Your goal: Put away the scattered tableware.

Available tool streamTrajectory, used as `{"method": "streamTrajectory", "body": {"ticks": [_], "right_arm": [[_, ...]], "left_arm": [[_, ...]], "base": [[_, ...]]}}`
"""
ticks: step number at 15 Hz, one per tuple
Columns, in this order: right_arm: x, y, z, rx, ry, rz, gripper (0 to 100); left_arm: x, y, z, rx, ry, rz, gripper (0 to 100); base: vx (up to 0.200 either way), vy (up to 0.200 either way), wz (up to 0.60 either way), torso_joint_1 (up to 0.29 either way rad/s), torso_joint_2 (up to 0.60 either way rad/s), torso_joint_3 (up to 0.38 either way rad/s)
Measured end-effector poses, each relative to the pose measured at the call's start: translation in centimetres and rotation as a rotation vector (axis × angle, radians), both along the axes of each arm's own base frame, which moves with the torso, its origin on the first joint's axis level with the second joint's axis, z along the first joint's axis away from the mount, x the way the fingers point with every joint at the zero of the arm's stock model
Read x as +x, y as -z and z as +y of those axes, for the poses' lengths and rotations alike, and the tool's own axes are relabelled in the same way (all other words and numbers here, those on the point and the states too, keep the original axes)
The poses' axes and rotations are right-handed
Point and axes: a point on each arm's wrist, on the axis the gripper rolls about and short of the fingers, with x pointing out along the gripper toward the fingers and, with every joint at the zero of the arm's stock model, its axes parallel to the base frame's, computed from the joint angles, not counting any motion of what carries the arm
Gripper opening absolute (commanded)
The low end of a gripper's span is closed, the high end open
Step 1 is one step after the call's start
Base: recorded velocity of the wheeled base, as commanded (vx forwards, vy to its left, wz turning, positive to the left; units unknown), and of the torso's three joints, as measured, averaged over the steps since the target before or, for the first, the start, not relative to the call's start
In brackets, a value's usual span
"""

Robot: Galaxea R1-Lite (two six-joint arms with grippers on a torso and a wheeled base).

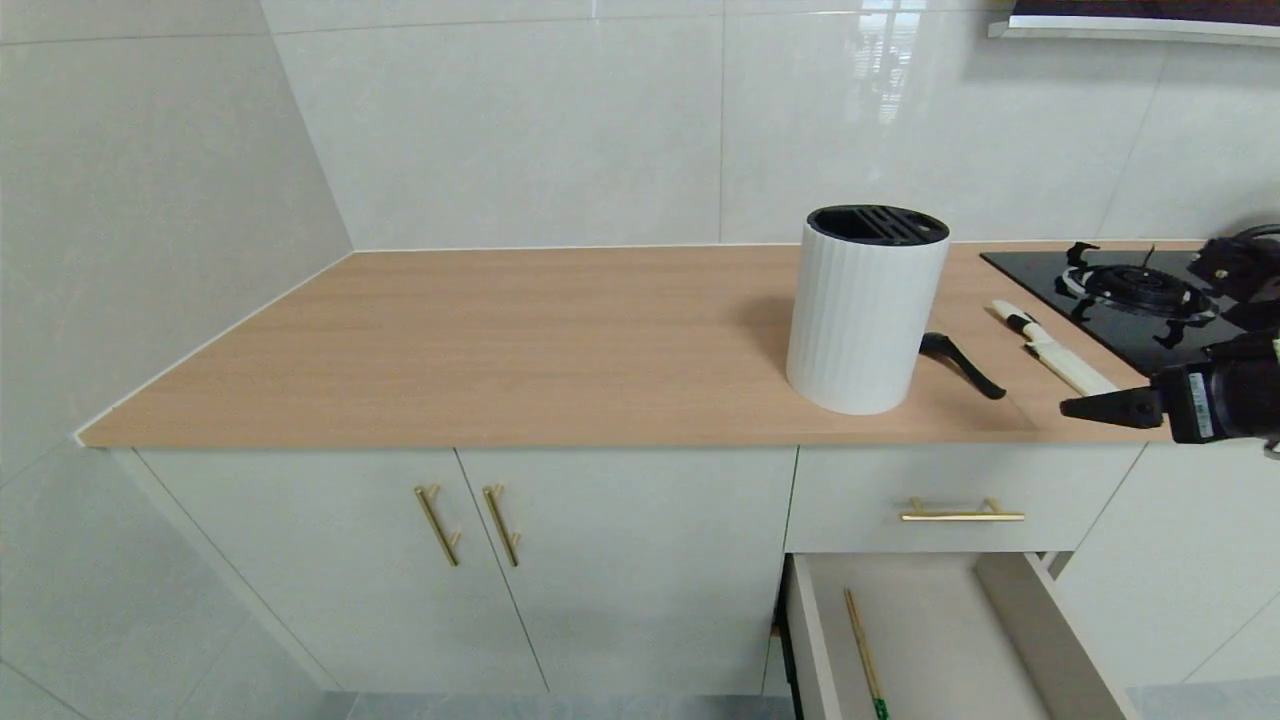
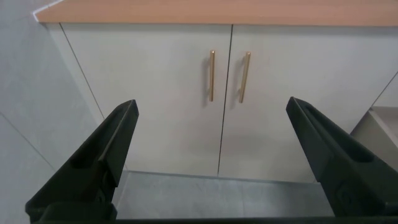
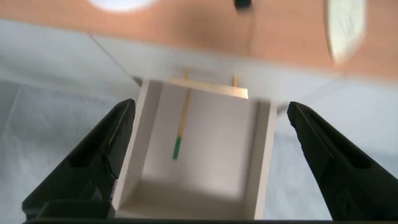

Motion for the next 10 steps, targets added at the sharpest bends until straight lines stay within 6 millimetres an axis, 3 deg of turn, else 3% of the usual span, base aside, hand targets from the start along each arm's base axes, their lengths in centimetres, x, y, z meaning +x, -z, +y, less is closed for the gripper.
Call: {"method": "streamTrajectory", "body": {"ticks": [5, 10], "right_arm": [[9.4, 2.2, -0.7, -0.038, -0.073, -0.046, 100], [15.6, 4.7, -1.1, -0.03, -0.115, -0.063, 100]], "left_arm": [[0.0, 0.0, 0.0, 0.0, 0.001, 0.001, 100], [0.0, 0.0, 0.0, 0.0, 0.0, 0.0, 100]], "base": [[0.0, 0.0, 0.0, 0.0, 0.0, 0.0], [0.0, 0.0, 0.0, 0.0, 0.0, 0.0]]}}
